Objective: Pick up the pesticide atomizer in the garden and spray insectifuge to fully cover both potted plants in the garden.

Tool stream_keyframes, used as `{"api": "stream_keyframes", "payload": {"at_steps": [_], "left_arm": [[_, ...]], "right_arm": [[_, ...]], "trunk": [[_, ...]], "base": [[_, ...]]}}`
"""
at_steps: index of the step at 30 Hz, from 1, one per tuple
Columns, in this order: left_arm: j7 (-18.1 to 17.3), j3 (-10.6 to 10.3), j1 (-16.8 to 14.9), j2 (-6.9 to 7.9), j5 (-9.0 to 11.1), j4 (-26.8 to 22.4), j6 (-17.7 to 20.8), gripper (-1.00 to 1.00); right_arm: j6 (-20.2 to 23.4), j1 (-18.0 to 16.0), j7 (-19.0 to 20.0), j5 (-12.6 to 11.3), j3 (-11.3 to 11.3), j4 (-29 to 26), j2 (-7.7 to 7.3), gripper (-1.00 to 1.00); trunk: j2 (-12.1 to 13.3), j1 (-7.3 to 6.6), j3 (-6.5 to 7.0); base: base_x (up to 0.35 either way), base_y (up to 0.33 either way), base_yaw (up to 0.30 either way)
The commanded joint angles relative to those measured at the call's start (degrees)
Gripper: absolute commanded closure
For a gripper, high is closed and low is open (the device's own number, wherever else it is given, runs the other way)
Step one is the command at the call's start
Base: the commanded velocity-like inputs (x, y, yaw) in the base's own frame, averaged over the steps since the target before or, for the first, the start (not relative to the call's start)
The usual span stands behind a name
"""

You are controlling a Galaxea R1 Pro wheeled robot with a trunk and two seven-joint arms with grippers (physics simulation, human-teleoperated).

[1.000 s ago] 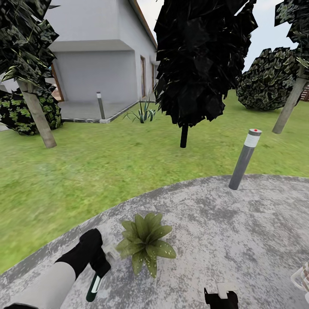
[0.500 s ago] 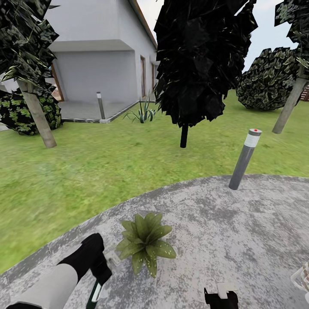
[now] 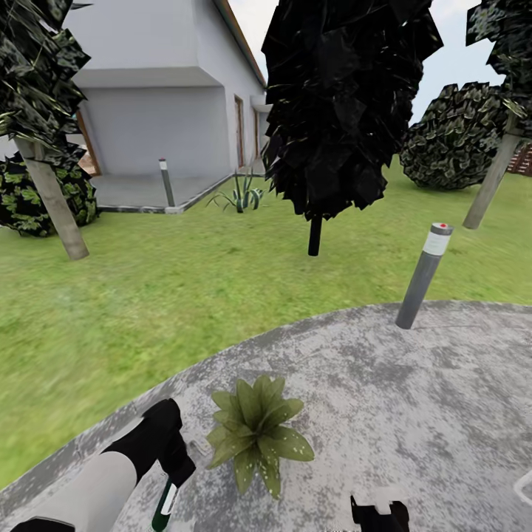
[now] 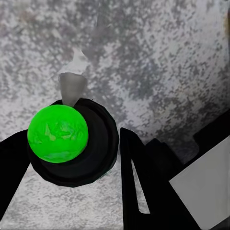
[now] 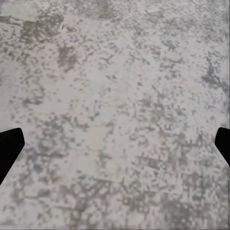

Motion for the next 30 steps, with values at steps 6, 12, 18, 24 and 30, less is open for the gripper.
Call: {"api": "stream_keyframes", "payload": {"at_steps": [6,12,18,24,30], "left_arm": [[-0.39,-0.39,0.02,0.27,-0.8,-0.13,0.22,1.0],[-0.65,-1.43,-0.43,-0.3,-4.68,-0.11,0.56,1.0],[-0.82,-1.8,-0.43,-0.6,-6.77,-0.11,0.74,1.0],[-0.73,-1.82,-0.01,-0.62,-6.87,-0.03,0.75,1.0],[-0.75,-1.74,-0.38,-0.82,-6.81,-0.14,0.91,1.0]], "right_arm": [[-0.14,-0.04,-0.27,-0.28,0.48,0.05,0.0,-1.0],[-0.14,0.01,-0.27,-0.28,0.48,0.05,-0.06,-1.0],[-0.14,0.03,-0.22,-0.27,0.47,0.05,-0.17,-1.0],[-0.14,0.19,-0.27,-0.28,0.43,0.05,-0.18,-1.0],[-0.14,0.26,-0.27,-0.28,0.44,0.05,-0.09,-1.0]], "trunk": [[-0.02,-0.01,-0.05],[-0.02,-0.01,-0.05],[-0.02,-0.01,-0.05],[-0.02,-0.01,-0.05],[-0.02,-0.01,-0.05]], "base": [[0.003,0.003,-0.207],[0.0,0.0,-0.009],[0.0,0.0,0.0],[-0.027,0.148,0.0],[0.077,0.286,-0.064]]}}
